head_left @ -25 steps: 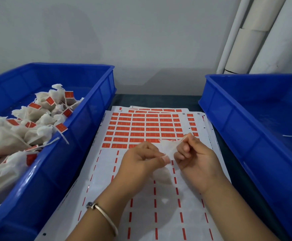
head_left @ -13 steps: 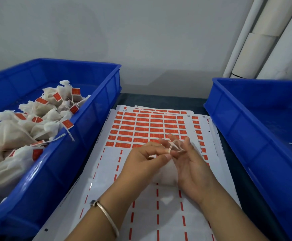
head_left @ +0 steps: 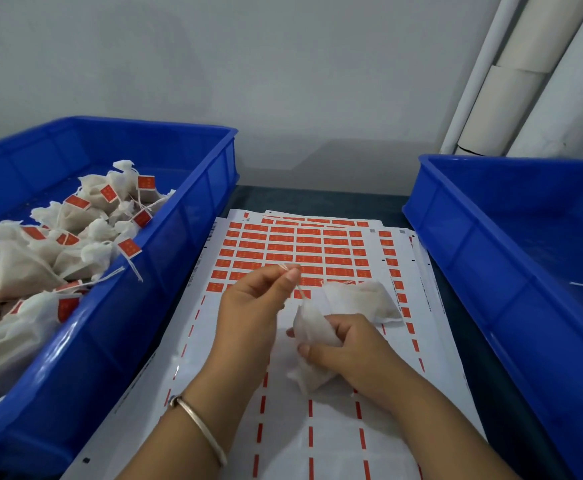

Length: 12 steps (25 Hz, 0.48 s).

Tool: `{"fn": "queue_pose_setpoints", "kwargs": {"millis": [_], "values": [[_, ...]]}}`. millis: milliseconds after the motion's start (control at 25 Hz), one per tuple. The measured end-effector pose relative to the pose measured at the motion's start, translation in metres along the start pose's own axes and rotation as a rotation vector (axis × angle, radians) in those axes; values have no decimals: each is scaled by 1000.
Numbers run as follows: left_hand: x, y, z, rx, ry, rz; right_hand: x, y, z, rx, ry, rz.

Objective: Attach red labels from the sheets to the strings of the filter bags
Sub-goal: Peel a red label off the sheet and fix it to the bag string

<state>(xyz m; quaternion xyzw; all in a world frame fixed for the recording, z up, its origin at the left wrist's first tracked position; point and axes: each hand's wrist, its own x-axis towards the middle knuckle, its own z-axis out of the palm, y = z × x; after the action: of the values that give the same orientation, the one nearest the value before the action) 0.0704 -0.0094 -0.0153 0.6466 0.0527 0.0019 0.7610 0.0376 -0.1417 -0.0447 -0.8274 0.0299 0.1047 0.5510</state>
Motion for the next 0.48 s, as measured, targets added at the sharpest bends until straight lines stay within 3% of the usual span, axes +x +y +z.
{"fn": "queue_pose_setpoints", "kwargs": {"millis": [240,320,400,480], "values": [[12,-3,-6,-155,84,-161,1,2,-13,279,-87,2],[14,-7,-4,-110,104,-186,8,9,-15,700,-118,-5],[14,-12,-1,104,114,-132,13,9,-18,1185,-130,8],[11,-17,3,369,87,-21,16,12,-22,1376,-44,-8]]}}
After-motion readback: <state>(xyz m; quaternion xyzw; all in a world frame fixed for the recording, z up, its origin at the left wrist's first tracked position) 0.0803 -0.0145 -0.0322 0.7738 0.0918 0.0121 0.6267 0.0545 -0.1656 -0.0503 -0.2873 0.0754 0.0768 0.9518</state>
